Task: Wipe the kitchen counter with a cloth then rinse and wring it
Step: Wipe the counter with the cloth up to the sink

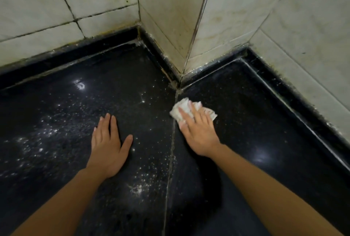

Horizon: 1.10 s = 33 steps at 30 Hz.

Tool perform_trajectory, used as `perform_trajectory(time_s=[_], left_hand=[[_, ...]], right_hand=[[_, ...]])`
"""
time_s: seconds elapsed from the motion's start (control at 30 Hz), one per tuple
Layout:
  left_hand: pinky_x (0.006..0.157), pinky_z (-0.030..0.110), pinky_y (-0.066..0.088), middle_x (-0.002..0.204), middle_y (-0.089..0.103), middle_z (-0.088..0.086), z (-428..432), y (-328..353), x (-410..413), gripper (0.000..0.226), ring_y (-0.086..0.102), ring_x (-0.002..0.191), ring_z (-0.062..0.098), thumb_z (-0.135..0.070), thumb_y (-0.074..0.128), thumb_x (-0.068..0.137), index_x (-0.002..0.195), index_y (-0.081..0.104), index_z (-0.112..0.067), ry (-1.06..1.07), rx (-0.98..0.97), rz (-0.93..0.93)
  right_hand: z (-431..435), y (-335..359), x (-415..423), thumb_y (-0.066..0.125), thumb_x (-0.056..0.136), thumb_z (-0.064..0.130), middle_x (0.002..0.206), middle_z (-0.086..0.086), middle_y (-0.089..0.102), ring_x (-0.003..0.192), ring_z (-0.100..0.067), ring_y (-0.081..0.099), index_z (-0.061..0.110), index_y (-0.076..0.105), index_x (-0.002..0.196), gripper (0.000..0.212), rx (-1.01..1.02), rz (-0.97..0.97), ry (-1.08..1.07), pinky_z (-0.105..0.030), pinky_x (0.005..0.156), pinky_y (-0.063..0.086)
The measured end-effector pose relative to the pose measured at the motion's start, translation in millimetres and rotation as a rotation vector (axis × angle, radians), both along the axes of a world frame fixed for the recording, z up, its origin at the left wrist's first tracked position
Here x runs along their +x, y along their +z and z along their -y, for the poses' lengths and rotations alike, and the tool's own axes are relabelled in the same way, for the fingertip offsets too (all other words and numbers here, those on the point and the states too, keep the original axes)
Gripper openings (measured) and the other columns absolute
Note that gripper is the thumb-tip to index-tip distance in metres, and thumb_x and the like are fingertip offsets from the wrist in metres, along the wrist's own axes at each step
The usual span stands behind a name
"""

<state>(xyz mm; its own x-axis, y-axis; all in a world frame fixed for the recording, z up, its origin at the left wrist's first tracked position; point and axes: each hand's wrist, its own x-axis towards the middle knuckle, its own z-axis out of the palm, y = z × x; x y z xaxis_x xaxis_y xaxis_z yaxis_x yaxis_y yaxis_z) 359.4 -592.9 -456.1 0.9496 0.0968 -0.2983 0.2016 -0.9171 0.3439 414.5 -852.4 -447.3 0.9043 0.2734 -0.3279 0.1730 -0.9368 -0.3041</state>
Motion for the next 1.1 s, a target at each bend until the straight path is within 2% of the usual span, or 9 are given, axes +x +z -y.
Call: perform_trajectory(time_s=[0.13,0.2,0.33,0.4,0.53,0.63,0.73,0.97,1.1], left_hand=[[0.116,0.035,-0.013,0.157,-0.020,0.004,-4,2,2,0.077,-0.022,0.143,0.016,-0.053,0.024,0.095,0.150,-0.010,-0.010,-0.007,-0.037,-0.044],[0.115,0.034,-0.014,0.157,-0.023,0.003,-5,3,2,0.079,-0.025,0.141,0.015,-0.053,0.025,0.095,0.149,-0.013,-0.011,-0.020,-0.054,-0.069],[0.113,0.032,-0.018,0.154,-0.029,-0.001,-7,6,2,0.082,-0.032,0.136,0.009,-0.056,0.026,0.094,0.148,-0.019,-0.013,-0.037,-0.089,-0.099],[0.113,0.031,-0.018,0.154,-0.030,-0.002,-7,6,2,0.082,-0.034,0.134,0.007,-0.056,0.026,0.094,0.147,-0.020,-0.014,-0.037,-0.093,-0.096],[0.112,0.030,-0.019,0.153,-0.031,-0.003,-7,5,3,0.082,-0.036,0.133,0.006,-0.056,0.026,0.094,0.147,-0.021,-0.014,-0.035,-0.096,-0.103],[0.111,0.030,-0.019,0.153,-0.032,-0.003,-8,5,3,0.081,-0.036,0.131,0.005,-0.055,0.026,0.095,0.147,-0.021,-0.013,-0.039,-0.084,-0.107],[0.111,0.030,-0.019,0.154,-0.030,-0.002,-7,5,2,0.080,-0.033,0.134,0.006,-0.053,0.026,0.096,0.148,-0.019,-0.013,-0.033,-0.080,-0.099],[0.112,0.033,-0.018,0.155,-0.027,0.001,-7,5,1,0.079,-0.029,0.140,0.013,-0.053,0.026,0.096,0.149,-0.017,-0.011,-0.036,-0.091,-0.092],[0.114,0.035,-0.016,0.155,-0.026,0.003,-9,5,0,0.078,-0.027,0.141,0.016,-0.051,0.028,0.097,0.149,-0.015,-0.010,-0.052,-0.115,-0.089]], right_hand=[[11,4,-57,0.007,0.098,0.053,0.159,0.007,-0.016,0.141,-0.017,-0.029,0.042,0.002,0.150,0.054,-0.052,-0.018,0.195,-0.041,0.118,-0.012],[25,4,-83,0.005,0.098,0.054,0.159,0.008,-0.017,0.142,-0.019,-0.029,0.044,0.001,0.150,0.053,-0.044,-0.027,0.373,-0.038,0.116,-0.017],[63,3,-78,0.019,0.102,0.053,0.161,0.005,-0.005,0.147,-0.023,-0.016,0.048,0.004,0.149,0.050,-0.113,0.014,0.713,-0.038,0.116,-0.012],[64,4,-47,0.017,0.101,0.055,0.159,0.009,-0.010,0.146,-0.022,-0.018,0.051,0.004,0.148,0.049,-0.119,0.005,0.651,-0.038,0.117,-0.014],[45,3,23,0.017,0.100,0.050,0.158,0.012,-0.019,0.142,-0.013,-0.025,0.051,-0.004,0.144,0.049,-0.130,0.004,0.246,-0.043,0.119,-0.007],[19,3,53,0.017,0.102,0.048,0.160,0.007,-0.016,0.145,-0.017,-0.023,0.045,-0.001,0.149,0.050,-0.081,-0.005,0.041,-0.039,0.116,-0.012],[-1,4,49,0.014,0.102,0.048,0.159,0.005,-0.019,0.144,-0.021,-0.024,0.041,-0.004,0.150,0.052,-0.069,-0.033,-0.075,-0.039,0.115,-0.014],[-8,3,-38,0.012,0.101,0.047,0.157,0.006,-0.024,0.139,-0.014,-0.032,0.040,-0.007,0.150,0.053,-0.066,-0.032,0.058,-0.035,0.111,-0.021],[-13,8,-100,0.004,0.095,0.056,0.153,0.010,-0.029,0.138,-0.016,-0.036,0.047,-0.016,0.143,0.053,-0.112,-0.056,0.142,-0.033,0.111,-0.023]])
